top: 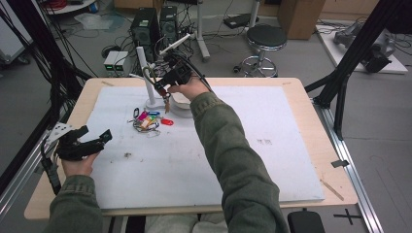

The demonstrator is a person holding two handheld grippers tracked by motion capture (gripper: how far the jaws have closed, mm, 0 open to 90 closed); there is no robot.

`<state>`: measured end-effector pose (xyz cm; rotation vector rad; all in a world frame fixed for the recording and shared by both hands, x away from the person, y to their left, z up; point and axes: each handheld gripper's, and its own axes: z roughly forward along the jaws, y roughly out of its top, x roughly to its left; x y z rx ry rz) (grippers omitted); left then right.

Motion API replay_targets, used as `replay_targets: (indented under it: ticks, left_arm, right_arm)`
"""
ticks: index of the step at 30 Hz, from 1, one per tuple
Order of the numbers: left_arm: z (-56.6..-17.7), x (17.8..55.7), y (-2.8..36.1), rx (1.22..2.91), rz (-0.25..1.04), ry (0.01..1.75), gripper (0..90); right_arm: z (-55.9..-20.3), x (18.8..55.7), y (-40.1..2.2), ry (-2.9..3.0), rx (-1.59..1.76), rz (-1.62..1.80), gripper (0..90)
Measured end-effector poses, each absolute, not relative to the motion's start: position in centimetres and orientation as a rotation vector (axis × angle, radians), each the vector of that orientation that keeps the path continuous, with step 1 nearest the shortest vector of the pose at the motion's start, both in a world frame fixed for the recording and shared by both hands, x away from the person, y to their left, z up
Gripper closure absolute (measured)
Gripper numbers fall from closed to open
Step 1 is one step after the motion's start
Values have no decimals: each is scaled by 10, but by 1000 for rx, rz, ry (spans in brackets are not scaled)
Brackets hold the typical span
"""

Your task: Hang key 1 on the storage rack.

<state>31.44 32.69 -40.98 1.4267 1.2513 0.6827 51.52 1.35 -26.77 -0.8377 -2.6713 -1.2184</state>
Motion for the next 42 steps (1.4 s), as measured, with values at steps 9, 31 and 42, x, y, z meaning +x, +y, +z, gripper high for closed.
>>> replay_targets:
  ticks: [9,31,42]
  left_arm:
    - [-410,315,327,1421,680,1252,18]
    - [-411,316,328,1422,680,1253,18]
    - [-411,316,327,1423,681,1253,18]
  right_arm:
    - [-261,525,26,-2662,-843,-1227,767]
    - [-283,546,40,-2670,-926,-1171,766]
    - [-287,541,35,-2682,-945,-1186,563]
